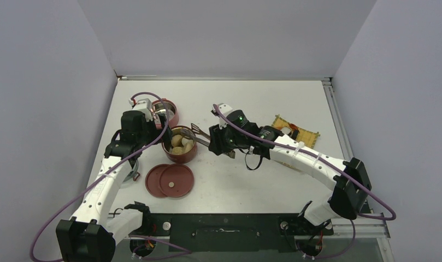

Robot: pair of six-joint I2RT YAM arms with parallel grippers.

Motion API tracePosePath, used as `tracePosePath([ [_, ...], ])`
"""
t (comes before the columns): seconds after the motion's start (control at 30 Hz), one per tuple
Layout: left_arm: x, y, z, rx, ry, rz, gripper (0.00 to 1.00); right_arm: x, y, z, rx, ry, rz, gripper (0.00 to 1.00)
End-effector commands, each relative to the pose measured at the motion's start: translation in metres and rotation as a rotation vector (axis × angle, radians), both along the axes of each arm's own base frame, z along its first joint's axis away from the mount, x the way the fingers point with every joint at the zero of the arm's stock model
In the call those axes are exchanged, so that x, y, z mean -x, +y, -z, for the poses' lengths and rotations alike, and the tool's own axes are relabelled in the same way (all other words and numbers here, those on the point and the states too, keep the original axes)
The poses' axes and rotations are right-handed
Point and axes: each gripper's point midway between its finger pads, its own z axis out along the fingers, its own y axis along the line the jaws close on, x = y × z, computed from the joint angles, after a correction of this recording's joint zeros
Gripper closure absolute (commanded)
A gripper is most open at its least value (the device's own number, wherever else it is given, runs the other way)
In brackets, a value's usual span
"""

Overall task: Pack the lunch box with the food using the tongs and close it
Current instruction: Place the fake food in the packing box, then pick up the fake food from the plate.

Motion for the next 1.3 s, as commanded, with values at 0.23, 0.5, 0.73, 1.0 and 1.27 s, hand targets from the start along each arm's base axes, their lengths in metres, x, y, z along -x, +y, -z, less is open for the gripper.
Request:
tracePosePath([
  [0.23,-0.009,0.003,-0.016,0.004,-0.061,-0.014,0.06,-0.028,-0.071,-0.071,-0.002,-0.205,0.338,0.58],
  [0.5,-0.010,0.003,-0.013,0.005,-0.054,-0.013,0.06,-0.012,-0.186,-0.032,0.155,-0.034,0.710,0.56],
  [0.73,-0.009,0.002,-0.015,0.009,-0.057,-0.007,0.06,0.028,-0.242,-0.008,0.290,0.089,0.873,0.54],
  [1.0,-0.006,-0.003,-0.018,0.003,-0.066,0.009,0.06,0.062,-0.262,0.002,0.283,0.214,0.967,0.54],
  [1.27,-0.004,-0.009,-0.020,0.000,-0.073,0.027,0.06,0.072,-0.262,0.006,0.116,0.248,1.076,0.53],
])
